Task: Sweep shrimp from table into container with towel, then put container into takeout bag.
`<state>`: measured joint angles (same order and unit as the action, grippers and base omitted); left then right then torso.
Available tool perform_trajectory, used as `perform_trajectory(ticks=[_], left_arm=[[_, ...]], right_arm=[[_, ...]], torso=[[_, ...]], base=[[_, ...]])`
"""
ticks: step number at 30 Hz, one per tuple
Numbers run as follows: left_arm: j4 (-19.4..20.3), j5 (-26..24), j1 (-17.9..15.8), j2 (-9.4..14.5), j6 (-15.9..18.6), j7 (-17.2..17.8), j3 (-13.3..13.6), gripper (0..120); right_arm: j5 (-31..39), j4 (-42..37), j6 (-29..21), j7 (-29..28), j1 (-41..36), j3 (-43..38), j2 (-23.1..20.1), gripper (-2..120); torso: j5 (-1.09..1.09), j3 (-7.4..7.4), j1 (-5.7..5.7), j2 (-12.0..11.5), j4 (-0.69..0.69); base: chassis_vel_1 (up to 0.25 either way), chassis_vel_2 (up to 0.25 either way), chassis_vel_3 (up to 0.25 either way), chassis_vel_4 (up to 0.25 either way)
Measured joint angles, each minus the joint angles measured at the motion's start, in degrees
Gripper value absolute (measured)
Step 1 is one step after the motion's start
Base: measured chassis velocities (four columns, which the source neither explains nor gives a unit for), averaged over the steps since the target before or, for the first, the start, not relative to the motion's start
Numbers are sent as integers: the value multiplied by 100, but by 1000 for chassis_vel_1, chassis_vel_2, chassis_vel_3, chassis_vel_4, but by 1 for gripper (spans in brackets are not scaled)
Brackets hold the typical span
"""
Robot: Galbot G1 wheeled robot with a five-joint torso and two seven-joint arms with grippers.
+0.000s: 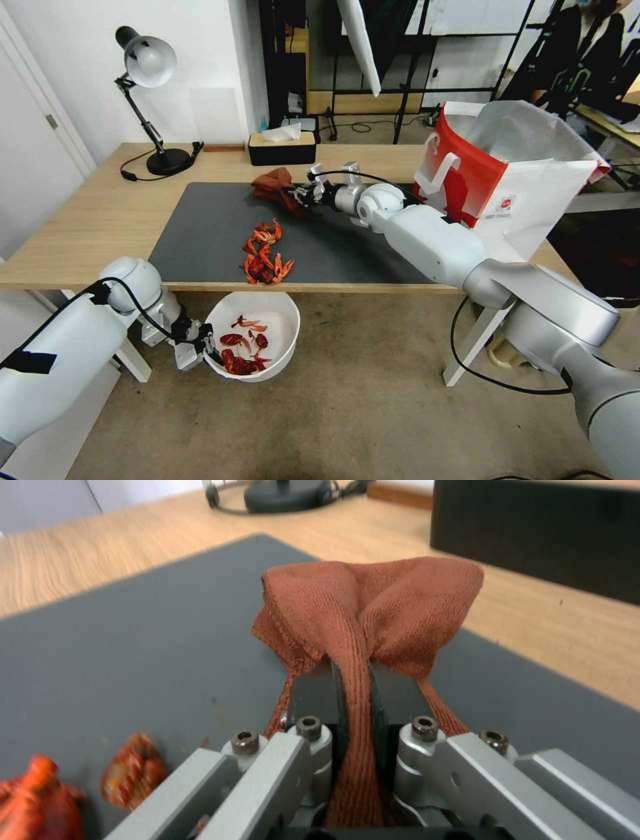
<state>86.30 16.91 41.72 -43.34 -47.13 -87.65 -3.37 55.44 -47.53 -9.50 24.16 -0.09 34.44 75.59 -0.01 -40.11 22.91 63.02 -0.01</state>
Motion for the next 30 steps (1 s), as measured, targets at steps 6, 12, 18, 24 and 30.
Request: perform_trajectory(ticks=[6,12,18,24,30], left_arm=[[-22,7,-5,17,0,0,2,0],[-32,0,37,23,0,0,-57,0],[-58,-2,44,28,0,0,-75,0],[-58,-13,3,56,0,1,-75,0],[-42,-19,-14,69,0,1,-61,0]], right_arm=[[-227,193,-4,157,-34,165,106,5],[-367,239,-9,250,-75,231,124,5],[-434,207,-9,344,-94,276,101,5],[-381,10,-39,380,-98,374,-5,5],[-259,-237,-91,387,-98,506,-121,5]], torso=[[0,0,0,0,2],[0,0,0,0,2],[0,0,1,0,1],[0,0,0,0,0],[0,0,0,0,1]], base=[[0,0,0,0],[0,0,0,0],[0,0,0,0],[0,0,0,0],[0,0,0,0]])
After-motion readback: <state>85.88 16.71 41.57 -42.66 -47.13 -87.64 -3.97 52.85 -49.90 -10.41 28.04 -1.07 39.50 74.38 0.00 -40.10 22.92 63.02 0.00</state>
